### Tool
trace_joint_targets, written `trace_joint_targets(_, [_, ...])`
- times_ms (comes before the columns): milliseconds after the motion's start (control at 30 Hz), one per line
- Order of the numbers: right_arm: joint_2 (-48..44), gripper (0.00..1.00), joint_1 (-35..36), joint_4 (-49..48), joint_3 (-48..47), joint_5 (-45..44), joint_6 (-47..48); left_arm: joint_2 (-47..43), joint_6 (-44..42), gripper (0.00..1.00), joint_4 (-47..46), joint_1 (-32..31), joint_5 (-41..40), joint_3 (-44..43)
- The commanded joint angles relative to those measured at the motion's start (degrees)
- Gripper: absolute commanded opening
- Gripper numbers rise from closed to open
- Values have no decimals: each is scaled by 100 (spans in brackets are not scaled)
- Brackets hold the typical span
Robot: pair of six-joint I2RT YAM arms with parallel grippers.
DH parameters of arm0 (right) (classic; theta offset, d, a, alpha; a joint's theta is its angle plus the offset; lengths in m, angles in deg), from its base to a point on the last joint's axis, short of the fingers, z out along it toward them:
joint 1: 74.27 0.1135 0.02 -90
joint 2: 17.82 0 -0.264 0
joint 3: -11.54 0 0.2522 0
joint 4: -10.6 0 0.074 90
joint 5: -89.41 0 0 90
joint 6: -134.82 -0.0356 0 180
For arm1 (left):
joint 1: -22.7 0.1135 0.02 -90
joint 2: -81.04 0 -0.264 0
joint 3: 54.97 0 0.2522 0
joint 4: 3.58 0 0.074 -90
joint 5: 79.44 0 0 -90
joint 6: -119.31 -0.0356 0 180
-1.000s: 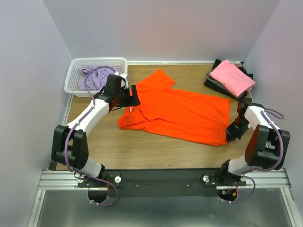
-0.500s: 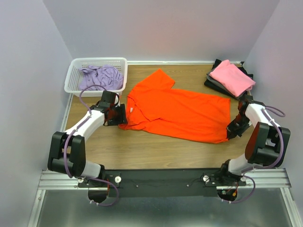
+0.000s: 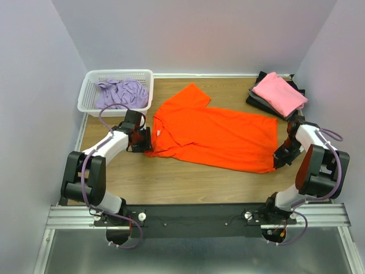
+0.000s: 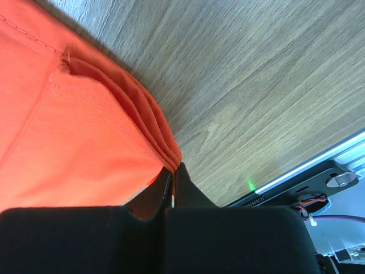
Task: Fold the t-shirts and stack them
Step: Fold the tshirt
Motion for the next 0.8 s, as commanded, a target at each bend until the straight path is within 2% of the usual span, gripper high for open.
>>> trace_joint_targets(0, [44, 2, -76, -135, -58, -200, 64, 147, -58, 50, -204, 32, 117, -108])
trace_joint_targets(233, [0, 2, -129, -153, 3, -209, 73, 252, -84, 36, -433, 32, 556, 15])
trace_joint_targets(533, [-79, 2, -199, -153, 56, -226, 91, 367, -102, 0, -591, 32, 970, 147])
trace_joint_targets(767, [-132, 2, -261, -162, 153, -270, 126, 297, -313, 0, -144, 84, 487, -151])
